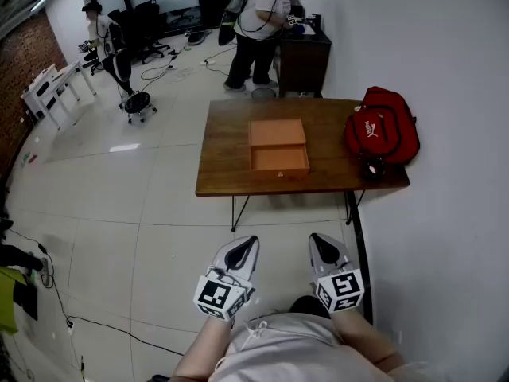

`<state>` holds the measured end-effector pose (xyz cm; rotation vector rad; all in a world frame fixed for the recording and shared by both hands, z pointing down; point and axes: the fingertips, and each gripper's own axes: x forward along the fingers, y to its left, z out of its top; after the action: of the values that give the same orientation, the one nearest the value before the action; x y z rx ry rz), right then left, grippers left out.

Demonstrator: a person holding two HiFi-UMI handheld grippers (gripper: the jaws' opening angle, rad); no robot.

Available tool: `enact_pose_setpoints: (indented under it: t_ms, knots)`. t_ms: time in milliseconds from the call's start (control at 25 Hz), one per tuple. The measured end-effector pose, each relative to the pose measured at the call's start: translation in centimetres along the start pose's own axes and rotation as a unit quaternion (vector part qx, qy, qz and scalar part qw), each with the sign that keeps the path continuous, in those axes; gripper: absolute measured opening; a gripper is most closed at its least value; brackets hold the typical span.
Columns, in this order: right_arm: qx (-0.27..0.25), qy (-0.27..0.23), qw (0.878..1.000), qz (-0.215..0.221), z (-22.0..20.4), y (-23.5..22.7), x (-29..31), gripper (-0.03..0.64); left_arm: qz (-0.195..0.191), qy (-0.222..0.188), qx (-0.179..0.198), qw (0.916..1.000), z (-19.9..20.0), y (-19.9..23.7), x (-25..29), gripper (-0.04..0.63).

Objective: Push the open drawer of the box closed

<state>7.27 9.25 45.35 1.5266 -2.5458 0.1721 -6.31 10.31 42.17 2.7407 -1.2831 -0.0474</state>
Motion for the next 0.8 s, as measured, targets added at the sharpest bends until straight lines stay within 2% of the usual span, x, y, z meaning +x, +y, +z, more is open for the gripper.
enact_pose_setpoints:
  t_ms: [400, 800]
  knots:
    - [0.003, 0.024, 1.0, -0.001, -0.8, -2.0, 2.7, 0.008, 0.01, 0.024, -0.026, 0.9993, -2.1, 2.3, 2.7, 0.005]
    - [0.012, 0.056, 0.998, 0.009, -2.3, -6.5, 12.3, 0.008, 0.029, 0.06, -0.03, 0.9973, -4.6, 8.9, 10.1, 0.005]
